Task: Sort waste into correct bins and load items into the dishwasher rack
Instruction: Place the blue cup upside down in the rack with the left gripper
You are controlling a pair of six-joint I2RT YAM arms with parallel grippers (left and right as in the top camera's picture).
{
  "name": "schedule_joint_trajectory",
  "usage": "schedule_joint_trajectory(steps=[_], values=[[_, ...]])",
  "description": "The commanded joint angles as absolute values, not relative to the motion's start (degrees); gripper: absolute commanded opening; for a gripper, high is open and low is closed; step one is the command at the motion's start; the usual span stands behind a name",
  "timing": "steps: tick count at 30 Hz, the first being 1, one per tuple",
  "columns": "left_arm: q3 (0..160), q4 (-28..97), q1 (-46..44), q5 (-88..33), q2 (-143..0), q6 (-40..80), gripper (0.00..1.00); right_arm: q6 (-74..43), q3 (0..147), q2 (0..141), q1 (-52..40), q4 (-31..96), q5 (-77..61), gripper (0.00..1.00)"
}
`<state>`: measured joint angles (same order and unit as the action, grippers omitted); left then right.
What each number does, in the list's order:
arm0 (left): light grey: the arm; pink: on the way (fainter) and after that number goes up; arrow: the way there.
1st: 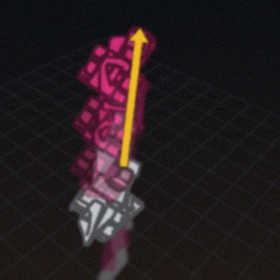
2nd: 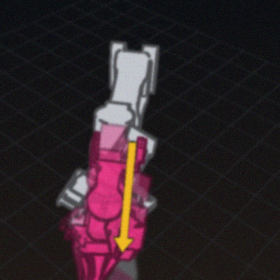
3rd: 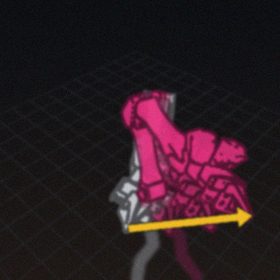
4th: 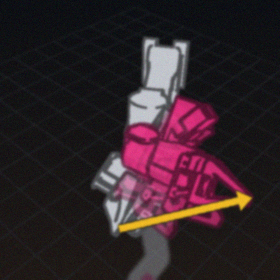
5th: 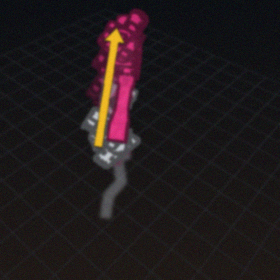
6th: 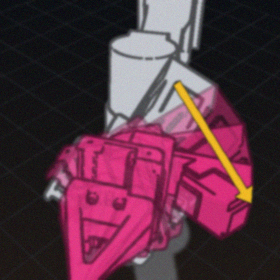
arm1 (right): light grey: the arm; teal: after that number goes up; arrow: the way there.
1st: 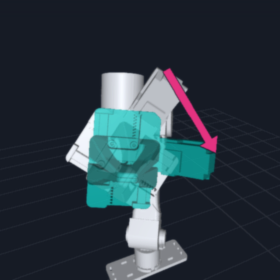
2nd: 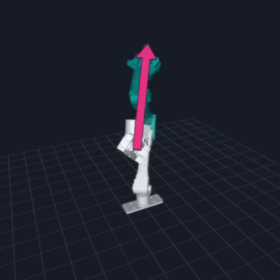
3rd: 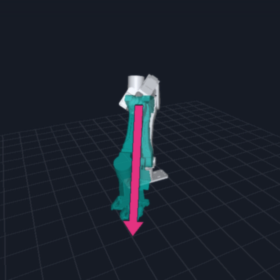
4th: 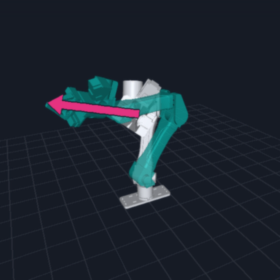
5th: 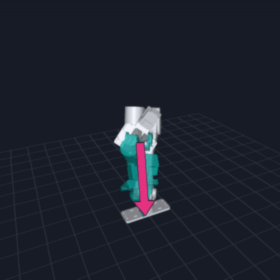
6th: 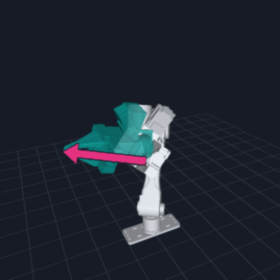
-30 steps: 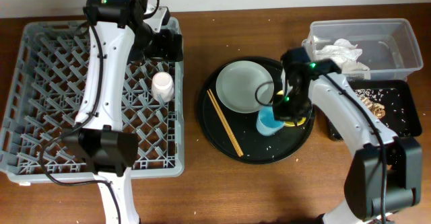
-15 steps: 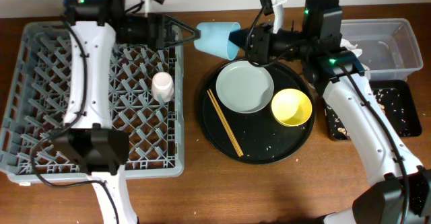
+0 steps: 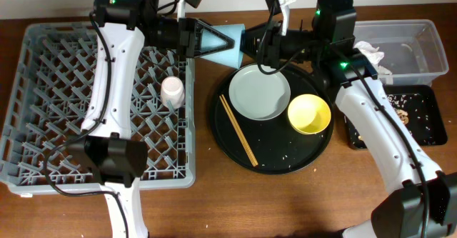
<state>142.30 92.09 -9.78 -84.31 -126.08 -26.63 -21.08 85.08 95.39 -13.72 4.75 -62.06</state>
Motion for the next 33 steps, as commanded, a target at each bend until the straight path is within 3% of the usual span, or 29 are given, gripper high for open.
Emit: schedule_joint_trajectory(steps=[1,4,5,11,15,17,24,29,33], values=[[142.96,92.66,-11.03,-87.24,-125.78,-26.87,0.59,-20.67,85.41,96.27,-13.98,4.91,-57.8,0.73],[142.96,92.64,-9.98,-87.18,-125.78,-26.87,0.59,-20.69,85.41,96.27,-12.03,5.26,-57.82,0.95],[142.96,92.68,-8.91,-86.94,-125.78,-26.87,0.59,-20.69,85.41,96.27,-10.44,6.37,-57.82,0.98],[142.98,96.31,-1.85,-69.3,-125.78,-26.83,0.59,-19.7,85.41,96.27,-0.84,18.79,-55.29,0.98],[142.98,96.73,-1.72,-26.57,-125.43,-7.57,0.56,-16.08,85.41,96.27,-0.78,30.35,-44.75,0.98],[142.98,96.73,-2.26,-14.9,-124.66,-3.16,0.56,-15.25,85.41,96.27,-0.78,35.42,-39.42,0.98],[140.2,96.75,-6.02,-4.4,-116.6,-0.8,0.56,-15.25,85.41,96.27,-0.78,42.22,-32.27,0.98],[120.99,96.12,-10.72,0.08,-110.34,3.49,0.56,-15.25,85.41,96.27,-0.78,44.07,-29.78,0.98],[107.24,87.85,-10.94,-0.01,-110.34,5.63,0.56,-15.25,85.41,96.27,-0.78,45.01,-29.26,0.98]])
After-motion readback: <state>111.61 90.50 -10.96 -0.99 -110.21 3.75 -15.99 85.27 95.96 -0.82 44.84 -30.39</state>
